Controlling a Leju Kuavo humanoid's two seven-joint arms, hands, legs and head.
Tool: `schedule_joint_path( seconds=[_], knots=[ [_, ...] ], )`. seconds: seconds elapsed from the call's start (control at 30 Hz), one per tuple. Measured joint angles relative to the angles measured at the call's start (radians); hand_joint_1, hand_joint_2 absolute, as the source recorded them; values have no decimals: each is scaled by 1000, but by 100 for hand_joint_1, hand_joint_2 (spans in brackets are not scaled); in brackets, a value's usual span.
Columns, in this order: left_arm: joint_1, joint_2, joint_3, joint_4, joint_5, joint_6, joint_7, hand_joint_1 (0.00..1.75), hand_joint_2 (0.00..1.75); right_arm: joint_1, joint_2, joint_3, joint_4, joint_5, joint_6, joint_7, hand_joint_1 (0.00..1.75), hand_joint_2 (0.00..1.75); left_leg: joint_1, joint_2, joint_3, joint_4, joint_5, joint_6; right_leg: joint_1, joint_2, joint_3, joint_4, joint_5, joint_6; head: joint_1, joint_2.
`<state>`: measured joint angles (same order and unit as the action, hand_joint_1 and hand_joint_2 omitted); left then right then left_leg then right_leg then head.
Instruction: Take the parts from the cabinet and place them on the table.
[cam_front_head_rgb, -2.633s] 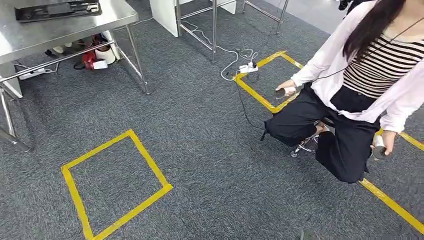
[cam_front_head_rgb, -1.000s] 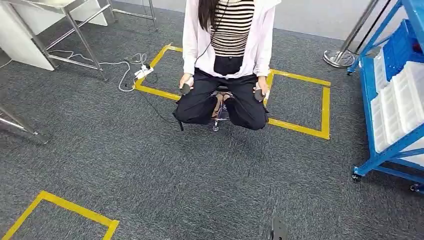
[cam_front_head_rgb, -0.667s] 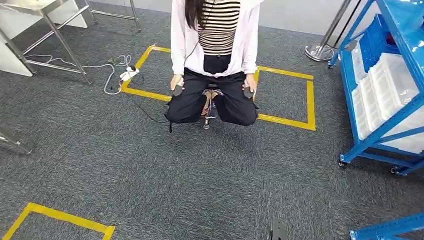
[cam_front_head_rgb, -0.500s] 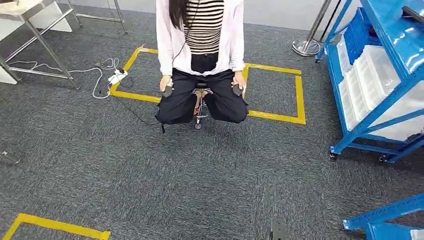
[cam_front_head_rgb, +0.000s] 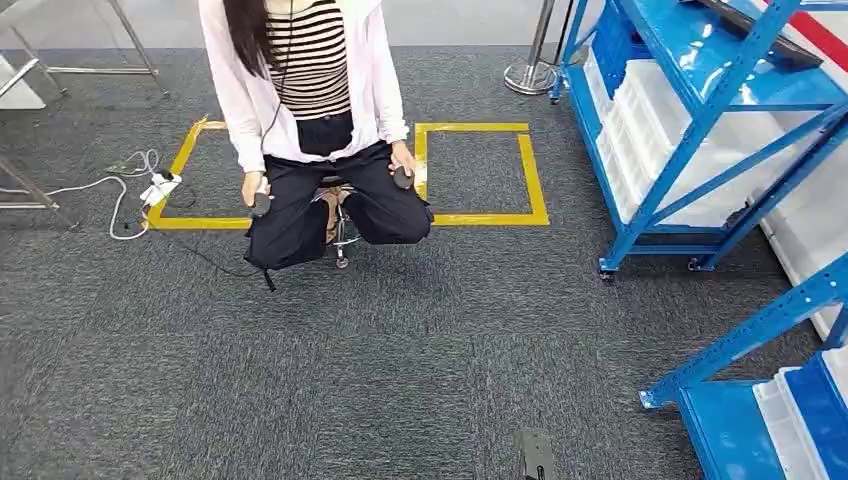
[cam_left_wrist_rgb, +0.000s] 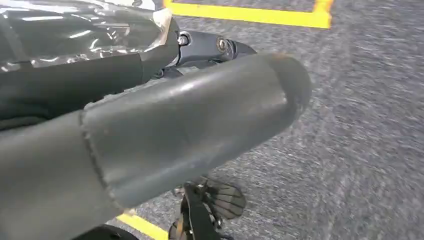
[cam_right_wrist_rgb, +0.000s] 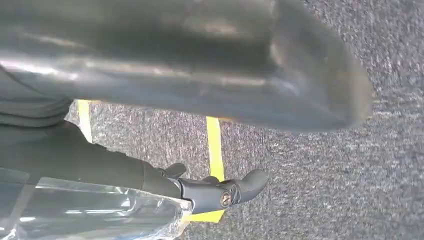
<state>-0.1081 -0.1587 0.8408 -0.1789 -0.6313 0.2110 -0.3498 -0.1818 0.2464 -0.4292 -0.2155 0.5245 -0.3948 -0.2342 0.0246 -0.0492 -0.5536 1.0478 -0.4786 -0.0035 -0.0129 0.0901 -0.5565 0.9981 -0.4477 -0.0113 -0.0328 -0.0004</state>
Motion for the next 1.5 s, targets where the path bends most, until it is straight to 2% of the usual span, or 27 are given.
schedule_joint_path(
  seconds=[0.03, 0.1, 0.17, 0.23, 0.3, 0.37, 0.4, 0.47, 0.5, 0.53, 0.67, 0.7, 0.73, 0.77, 0.83, 0.87, 0.93, 1.0, 1.03, 1.17, 1.2, 1.23, 1.27, 1.33, 1.37, 1.43, 1.5],
  knots=[
    [0, 0, 0, 0, 0, 0, -1, 0, 0, -2, 0, 2, 0, -1, 0, 0, 0, 0, 2, -42, 12, -33, -9, 1, 11, 8, -7, 7, -1, 4, 1, 0],
    [-1, 0, -2, 0, 0, -3, -6, 0, 0, -1, 0, 4, 0, -10, 1, -3, 0, 0, -5, -22, 8, -34, -8, 7, 6, 24, -17, 2, 5, 17, 2, 0],
    [-3, -2, -2, 0, 0, -4, -10, 0, 0, 4, 0, 4, 0, -13, 2, -3, 0, 0, -9, 0, 12, -46, 3, 24, 6, 45, -35, -7, 14, 34, 2, 0],
    [-3, -4, -2, 0, 0, -5, -13, 0, 0, 3, -1, 4, 1, -21, 5, -3, 0, 0, -8, 25, 18, -67, 15, 43, 7, -47, -59, 54, -23, 29, 5, 0],
    [-1, -4, -2, 0, 0, -8, -18, 0, 0, 2, -1, 4, 1, -27, 15, -8, 0, 0, -10, 56, 17, -67, 16, 46, 4, -73, -137, 208, -95, 23, 9, 0],
    [0, -7, -2, 0, 1, -10, -24, 0, 0, 9, -3, 3, 1, -37, 21, -18, 0, 0, -12, 84, 13, -66, 16, 46, 1, -77, -191, 322, -125, 34, 9, 0],
    [-1, -10, -2, 0, 2, -11, -26, 0, 0, 13, -4, 3, 1, -40, 21, -21, 0, 0, -12, 97, 13, -66, 15, 45, -1, -79, -177, 301, -112, 43, 9, 0],
    [-1, -15, -2, 0, 3, -13, -29, 0, 0, 16, -6, 0, 1, -44, 24, -26, 0, 0, -11, 117, 16, -65, 13, 41, -5, -99, -85, 143, -52, 64, 10, 0],
    [-1, -17, -2, 0, 3, -14, -30, 0, 0, 15, -7, -2, 1, -44, 24, -28, 0, 0, -11, 128, 19, -64, 11, 37, -7, -135, -24, 37, -24, 69, 11, 0],
    [-1, -17, -2, 0, 3, -14, -30, 0, 0, 13, -5, -2, 1, -44, 24, -29, 0, 0, -21, 136, 19, -60, 4, 27, -1, -171, 1, -5, -18, 61, 13, 0],
    [-8, -21, -2, 0, 3, -14, -31, 0, 0, 18, -8, -5, 1, -45, 27, -31, 0, 0, -15, 170, 33, -61, -2, 4, 5, -125, -10, -5, -8, 28, 6, 0],
    [-10, -21, -2, 0, 3, -13, -31, 0, 0, 19, -8, -5, 1, -45, 27, -31, 0, 0, -6, 141, 29, -48, -14, -7, -12, -113, -2, -9, -3, 19, 5, 0],
    [-10, -21, -2, 0, 4, -14, -33, 0, 0, 18, -8, -6, 1, -45, 29, -32, 0, 0, -5, 92, 13, -10, -48, -9, -10, -104, -3, -8, 0, 9, 0, 0],
    [-8, -21, -2, 0, 7, -14, -34, 0, 0, 16, -8, -6, 1, -44, 32, -34, 0, 0, -4, 67, -15, 57, -91, -10, -8, -97, -4, -8, 2, 1, -3, 0],
    [-4, -23, -2, 0, 15, -15, -36, 0, 0, 17, -7, -6, 1, -45, 42, -33, 0, 0, -5, 51, -90, 216, -159, -10, 0, -72, -6, -8, 4, -2, -3, 0],
    [-3, -24, -2, 0, 19, -20, -37, 0, 0, 18, -8, -6, 1, -47, 55, -32, 0, 0, -5, 50, -113, 257, -163, -8, 2, -60, -7, -7, 4, -2, -3, 0],
    [-2, -26, -1, 0, 23, -29, -38, 0, 0, 19, -10, -8, 1, -52, 71, -27, 0, 0, -5, 48, -89, 191, -100, -1, 5, -34, -7, -5, 4, -2, -3, 0],
    [-3, -26, -1, -1, 24, -42, -39, 0, 0, 18, -11, -8, 1, -52, 79, -23, 0, 0, -5, 19, -3, 13, -7, 8, 5, -10, -6, 0, 4, -1, -3, 0],
    [-3, -26, -1, -1, 24, -44, -39, 0, 0, 18, -11, -8, 1, -52, 81, -21, 0, 0, -1, -30, 20, -33, -15, 11, 3, -3, -8, 0, 5, 1, -3, 0],
    [-5, -27, 2, -2, 25, -59, -39, 0, 0, 19, -13, -10, 1, -58, 90, -12, 0, 0, -18, 6, 17, -44, -3, 23, 7, 29, -27, -6, 18, 28, -3, 0],
    [-7, -29, 2, -3, 24, -61, -39, 0, 0, 19, -15, -13, 1, -63, 91, -9, 0, 0, -10, 21, 20, -61, 10, 37, 12, 12, -35, 3, 14, 30, 0, 0],
    [-9, -31, 3, -4, 22, -62, -39, 0, 0, 19, -17, -15, 1, -66, 92, -7, 0, 0, -12, 28, 22, -69, 15, 42, 10, -41, -48, 29, -2, 30, 1, 0],
    [-9, -31, 3, -5, 21, -64, -39, 0, 0, 17, -18, -15, 1, -67, 92, -4, 0, 0, -12, 41, 20, -70, 17, 48, 11, -66, -79, 90, -38, 24, 7, 0],
    [-7, -31, 3, -5, 16, -67, -35, 0, 0, 15, -19, -19, 1, -74, 92, -2, 0, 0, -14, 71, 16, -69, 17, 48, 8, -75, -155, 250, -106, 20, 8, 0],
    [-7, -31, 3, -5, 12, -68, -33, 0, 0, 17, -20, -23, 1, -76, 92, -2, 0, 0, -14, 84, 14, -69, 16, 48, 7, -76, -177, 304, -121, 26, 8, 0],
    [-9, -32, 2, -5, 10, -69, -29, 0, 0, 22, -23, -31, 1, -78, 88, -3, 0, 0, -14, 107, 15, -68, 16, 47, 1, -81, -149, 266, -99, 45, 8, 0],
    [-12, -34, 2, -5, 6, -69, -27, 0, 0, 21, -27, -34, 1, -77, 88, -5, 0, 0, -13, 128, 18, -65, 13, 40, -6, -119, -40, 78, -36, 65, 9, 0]
  ],
)
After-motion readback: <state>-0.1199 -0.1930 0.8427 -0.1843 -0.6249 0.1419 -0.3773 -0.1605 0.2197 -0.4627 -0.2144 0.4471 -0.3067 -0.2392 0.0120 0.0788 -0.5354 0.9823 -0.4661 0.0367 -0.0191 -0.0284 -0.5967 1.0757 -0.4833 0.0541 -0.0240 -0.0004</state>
